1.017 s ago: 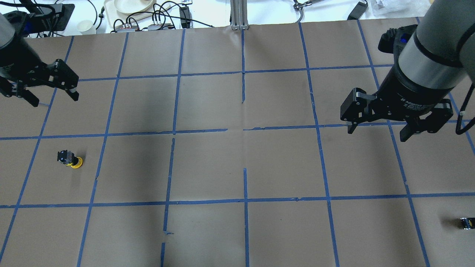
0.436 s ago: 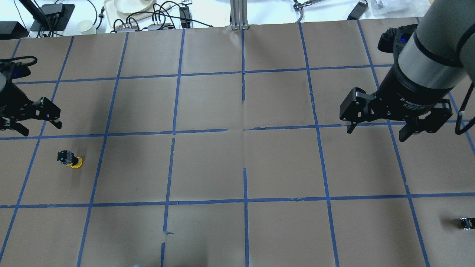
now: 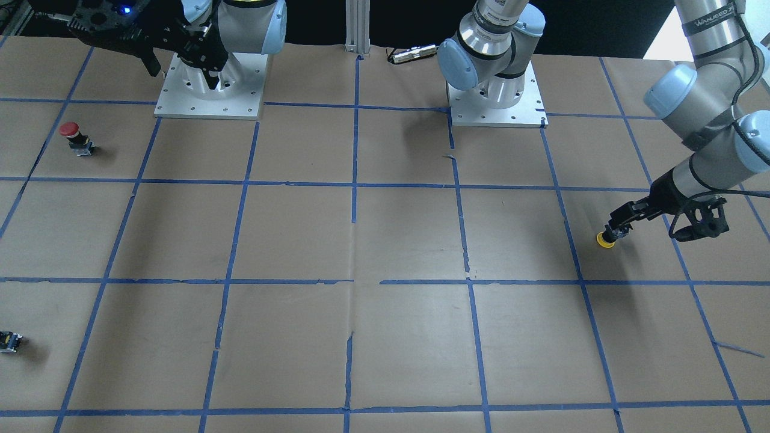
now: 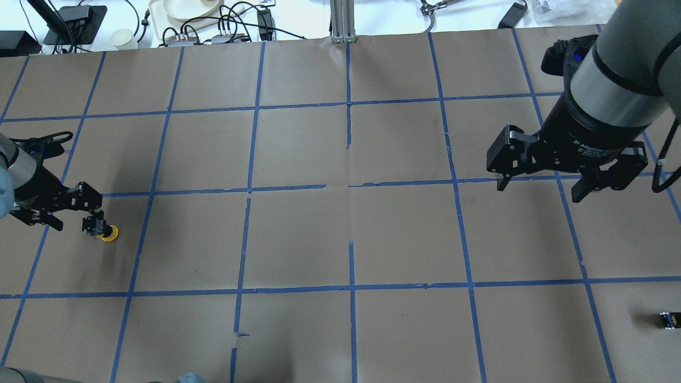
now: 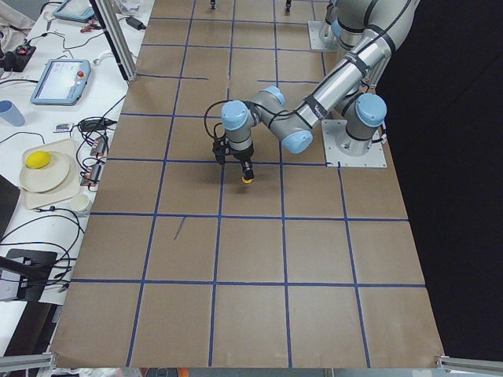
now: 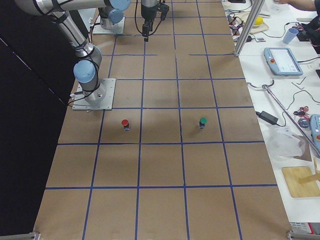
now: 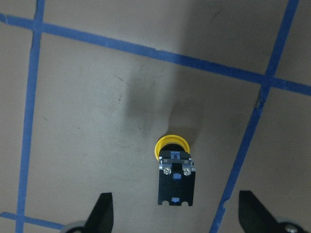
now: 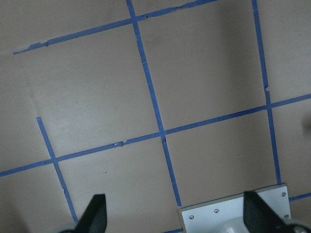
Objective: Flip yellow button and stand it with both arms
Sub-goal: 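Close the left gripper on the yellow button's body and lift it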
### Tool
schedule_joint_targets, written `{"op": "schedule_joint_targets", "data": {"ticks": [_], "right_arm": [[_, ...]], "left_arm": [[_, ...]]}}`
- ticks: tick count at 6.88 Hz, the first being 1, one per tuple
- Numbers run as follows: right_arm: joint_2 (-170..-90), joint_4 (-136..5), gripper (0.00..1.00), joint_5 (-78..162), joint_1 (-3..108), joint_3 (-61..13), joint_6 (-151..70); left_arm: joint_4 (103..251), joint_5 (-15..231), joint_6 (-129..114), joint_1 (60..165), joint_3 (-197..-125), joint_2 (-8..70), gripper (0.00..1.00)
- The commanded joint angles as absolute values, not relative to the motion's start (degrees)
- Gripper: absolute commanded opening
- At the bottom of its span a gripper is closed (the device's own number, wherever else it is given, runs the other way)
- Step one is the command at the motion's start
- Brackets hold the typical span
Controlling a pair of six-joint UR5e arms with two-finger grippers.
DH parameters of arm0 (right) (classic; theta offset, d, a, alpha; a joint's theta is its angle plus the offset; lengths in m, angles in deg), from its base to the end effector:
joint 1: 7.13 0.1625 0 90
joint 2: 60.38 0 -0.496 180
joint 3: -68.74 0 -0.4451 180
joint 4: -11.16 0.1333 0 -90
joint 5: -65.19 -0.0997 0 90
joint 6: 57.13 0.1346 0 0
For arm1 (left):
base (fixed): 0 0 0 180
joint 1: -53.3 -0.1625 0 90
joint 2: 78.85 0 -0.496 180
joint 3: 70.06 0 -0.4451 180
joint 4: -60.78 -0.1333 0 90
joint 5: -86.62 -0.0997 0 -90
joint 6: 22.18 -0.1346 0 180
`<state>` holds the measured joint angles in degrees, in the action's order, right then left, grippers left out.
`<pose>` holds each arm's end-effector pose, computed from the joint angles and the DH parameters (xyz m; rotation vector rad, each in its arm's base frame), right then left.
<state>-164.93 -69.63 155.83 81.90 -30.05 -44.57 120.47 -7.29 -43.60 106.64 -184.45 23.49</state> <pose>0.1248 -0.4118 0.5469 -0.3674 -3.1014 -0.0918 0.2269 -0.5127 0.2363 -0.4091 3.1028 0.2053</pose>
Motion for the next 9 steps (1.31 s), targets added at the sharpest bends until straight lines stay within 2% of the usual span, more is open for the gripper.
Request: {"op": "schedule_joint_targets", "data": {"ticks": [1, 3, 4, 5, 6, 7, 9], "right_arm": [[-164.97, -69.70, 1.00, 155.81, 81.90, -30.14, -44.57], [-164.97, -69.79, 1.00, 155.81, 81.90, -30.22, -44.48], [-164.97, -69.79, 1.00, 155.81, 81.90, -30.22, -44.48], [-164.97, -69.79, 1.00, 155.89, 81.90, -30.22, -44.56], [-164.97, -69.70, 1.00, 155.81, 81.90, -30.22, -44.57], [-164.97, -69.70, 1.00, 155.89, 81.90, -30.22, -44.65], [-164.71, -69.96, 1.00, 155.81, 81.82, -30.22, -44.57]], "left_arm": [[117.57, -7.24, -43.53, 106.39, -186.52, 24.16, 0.85], [117.56, -7.33, -43.71, 106.39, -186.26, 23.90, 0.66], [117.65, -7.33, -43.89, 106.48, -186.26, 23.38, 0.30], [117.56, -7.33, -44.06, 107.26, -186.17, 22.94, 0.12], [116.52, -6.98, -45.80, 107.70, -185.21, 22.76, 0.00], [117.99, -6.98, -46.26, 107.88, -182.24, 22.58, 0.00], [132.51, -5.67, -45.91, 111.38, -174.78, 19.08, 0.00]]}}
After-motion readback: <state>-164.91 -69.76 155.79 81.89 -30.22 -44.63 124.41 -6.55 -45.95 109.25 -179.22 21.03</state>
